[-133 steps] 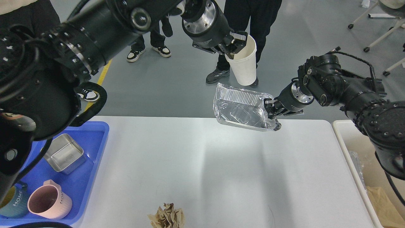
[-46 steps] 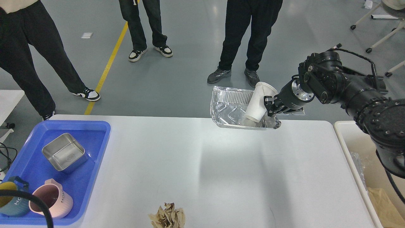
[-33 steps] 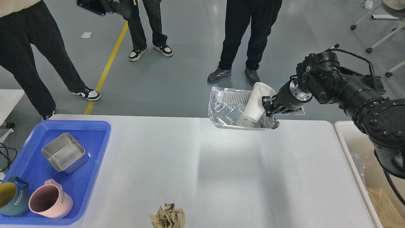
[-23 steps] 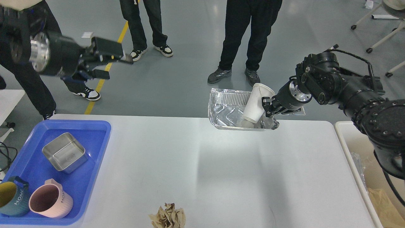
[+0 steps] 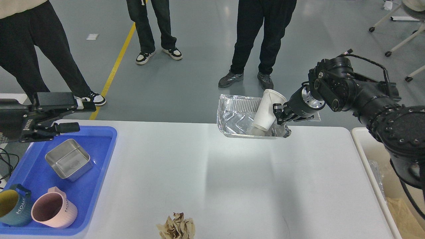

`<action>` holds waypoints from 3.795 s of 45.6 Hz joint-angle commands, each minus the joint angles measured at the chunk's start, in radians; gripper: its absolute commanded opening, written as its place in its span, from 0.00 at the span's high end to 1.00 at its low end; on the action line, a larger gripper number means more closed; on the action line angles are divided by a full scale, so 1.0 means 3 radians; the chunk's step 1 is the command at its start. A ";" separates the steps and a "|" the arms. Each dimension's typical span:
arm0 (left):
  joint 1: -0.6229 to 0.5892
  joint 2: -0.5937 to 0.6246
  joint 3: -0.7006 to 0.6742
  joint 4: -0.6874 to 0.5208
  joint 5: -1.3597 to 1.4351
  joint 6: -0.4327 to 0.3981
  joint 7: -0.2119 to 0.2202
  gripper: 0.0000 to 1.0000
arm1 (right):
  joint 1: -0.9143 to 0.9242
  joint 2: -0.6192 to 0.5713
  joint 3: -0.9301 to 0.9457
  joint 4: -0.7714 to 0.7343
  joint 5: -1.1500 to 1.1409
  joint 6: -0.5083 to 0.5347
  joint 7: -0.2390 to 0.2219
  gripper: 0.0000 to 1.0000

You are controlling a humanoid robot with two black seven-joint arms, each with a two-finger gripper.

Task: Tidy desktop
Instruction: 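Withdraw the left gripper and reach toward the crumpled brown paper, then grasp the crumpled brown paper with the left gripper and lift it, then drop the brown paper into the foil tray and withdraw left gripper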

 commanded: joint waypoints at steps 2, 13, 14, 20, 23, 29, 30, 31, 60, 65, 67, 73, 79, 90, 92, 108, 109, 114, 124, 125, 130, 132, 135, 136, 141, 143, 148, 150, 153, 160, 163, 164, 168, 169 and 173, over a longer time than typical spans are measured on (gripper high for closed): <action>-0.0001 0.0248 -0.0027 -0.0028 -0.0016 -0.0206 0.0001 0.05 | 0.0003 0.0033 0.0000 0.0000 0.0001 0.0000 -0.0002 1.00; 0.0004 0.0285 0.0003 -0.0027 -0.0021 -0.0237 0.0027 0.05 | 0.0019 0.0064 0.0000 0.0000 0.0001 0.0000 -0.0002 1.00; 0.0004 0.0259 0.0013 -0.0038 -0.0021 -0.0211 0.0037 0.05 | 0.0024 0.0064 0.0000 0.0000 0.0001 0.0000 -0.0002 1.00; 0.0244 -0.0542 0.0223 -0.0288 0.0122 0.0407 0.0460 0.04 | 0.0044 0.0110 0.0000 0.0000 0.0001 0.0000 -0.0002 1.00; 0.0402 -0.1120 0.0310 -0.0288 0.0346 0.0673 0.0762 0.04 | 0.0049 0.0120 0.0000 0.0000 0.0006 0.0000 -0.0002 1.00; 0.0801 -0.2133 0.0346 -0.0227 0.1016 0.0858 0.1335 0.04 | 0.0049 0.0136 0.0000 -0.0006 0.0011 0.0000 -0.0002 1.00; 0.0862 -0.2266 0.0346 -0.0202 0.1078 0.0858 0.1462 0.04 | 0.0049 0.0136 0.0000 -0.0006 0.0011 0.0000 -0.0002 1.00; 0.0919 -0.2389 0.0351 -0.0171 0.1129 0.0853 0.1570 0.04 | 0.0049 0.0136 0.0000 -0.0006 0.0011 0.0000 -0.0002 1.00; 0.0986 -0.2932 0.0647 0.0223 0.1467 0.0786 0.2164 0.07 | -0.0002 0.0105 0.0035 -0.0006 0.0011 -0.0005 0.0004 1.00; 0.0971 -0.2978 0.0719 0.0284 0.1533 0.0786 0.2179 0.09 | -0.0002 0.0105 0.0056 -0.0006 0.0011 -0.0005 0.0004 1.00; 0.0960 -0.3029 0.0750 0.0315 0.1569 0.0796 0.2179 0.11 | -0.0002 0.0105 0.0061 -0.0006 0.0011 -0.0005 0.0004 1.00; 0.0955 -0.3223 0.0786 0.0427 0.1702 0.0791 0.2200 0.22 | -0.0002 0.0105 0.0071 -0.0006 0.0011 -0.0005 0.0004 1.00; 0.0970 -0.3279 0.0786 0.0489 0.1840 0.0781 0.2200 0.39 | -0.0002 0.0100 0.0102 -0.0006 0.0011 -0.0005 0.0004 1.00; 0.1001 -0.3458 0.0791 0.0642 0.2045 0.0730 0.2225 0.82 | -0.0007 0.0033 0.0107 -0.0006 0.0011 -0.0005 0.0014 1.00; 0.1001 -0.3489 0.0801 0.0642 0.2065 0.0725 0.2231 0.96 | -0.0007 0.0013 0.0107 -0.0006 0.0011 -0.0005 0.0014 1.00; 0.0924 -0.3454 0.0868 0.0617 0.2111 0.0572 0.2251 1.00 | -0.0002 -0.0013 0.0127 0.0000 0.0011 -0.0005 0.0024 1.00; 0.0914 -0.3438 0.0852 0.0607 0.2106 0.0536 0.2251 1.00 | -0.0002 -0.0013 0.0127 0.0005 0.0011 -0.0005 0.0024 1.00; 0.0904 -0.3259 0.0648 0.0520 0.2091 0.0398 0.2251 1.00 | 0.0003 -0.0007 0.0127 0.0005 0.0011 -0.0005 0.0024 1.00; 0.0848 -0.2662 -0.0083 0.0019 0.1769 -0.0072 0.2328 1.00 | 0.0034 -0.0007 0.0127 0.0005 0.0011 0.0005 0.0024 1.00; 0.0807 -0.2575 -0.0175 -0.0027 0.1693 -0.0134 0.2338 1.00 | 0.0034 -0.0002 0.0127 0.0005 0.0011 0.0010 0.0024 1.00; 0.0322 -0.2191 -0.0615 -0.0069 0.1100 -0.0476 0.2379 1.00 | 0.0039 0.0013 0.0127 0.0005 0.0011 0.0010 0.0024 1.00; 0.0041 -0.2007 -0.0687 -0.0038 0.0819 -0.0614 0.2379 1.00 | 0.0044 0.0023 0.0127 0.0005 0.0011 0.0010 0.0024 1.00; -0.0455 -0.1690 -0.0677 0.0059 0.0369 -0.0660 0.2379 1.00 | 0.0055 0.0033 0.0122 0.0005 0.0011 0.0015 0.0024 1.00; -0.0598 -0.1588 -0.0667 0.0085 0.0246 -0.0660 0.2379 1.00 | 0.0055 0.0044 0.0127 0.0005 0.0011 0.0015 0.0019 1.00; -0.1350 -0.1235 -0.0575 0.0248 -0.0184 -0.0660 0.2379 1.00 | 0.0070 0.0090 0.0122 0.0005 0.0011 0.0015 0.0019 1.00; -0.1534 -0.1199 -0.0513 0.0320 -0.0225 -0.0660 0.2379 1.00 | 0.0080 0.0095 0.0122 0.0005 0.0011 0.0020 0.0019 1.00; -0.1928 -0.1188 -0.0360 0.0448 -0.0338 -0.0660 0.2379 1.00 | 0.0090 0.0136 0.0122 0.0005 0.0011 0.0025 0.0014 1.00; -0.2026 -0.1188 -0.0294 0.0484 -0.0374 -0.0660 0.2374 1.00 | 0.0095 0.0136 0.0122 0.0005 0.0011 0.0025 0.0014 1.00; -0.2118 -0.1193 -0.0207 0.0494 -0.0394 -0.0660 0.2374 1.00 | 0.0106 0.0141 0.0122 0.0005 0.0011 0.0031 0.0014 1.00; -0.2154 -0.1295 -0.0165 0.0530 -0.0389 -0.0660 0.2379 1.00 | 0.0121 0.0151 0.0122 0.0005 0.0011 0.0031 0.0014 1.00; -0.2174 -0.1520 -0.0165 0.0652 -0.0379 -0.0660 0.2379 1.00 | 0.0131 0.0151 0.0127 0.0005 0.0011 0.0031 0.0014 1.00; -0.2189 -0.1632 -0.0160 0.0713 -0.0354 -0.0660 0.2379 1.00 | 0.0131 0.0151 0.0127 0.0005 0.0011 0.0031 0.0014 1.00; -0.2246 -0.2245 -0.0130 0.1076 -0.0236 -0.0660 0.2389 1.00 | 0.0131 0.0146 0.0127 0.0005 0.0011 0.0036 0.0014 1.00; -0.2256 -0.2404 -0.0120 0.1183 -0.0175 -0.0636 0.2389 1.00 | 0.0136 0.0141 0.0127 0.0005 0.0011 0.0036 0.0014 1.00; -0.2297 -0.3017 -0.0104 0.1694 0.0075 -0.0349 0.2379 1.00 | 0.0136 0.0141 0.0127 0.0010 0.0011 0.0041 0.0014 1.00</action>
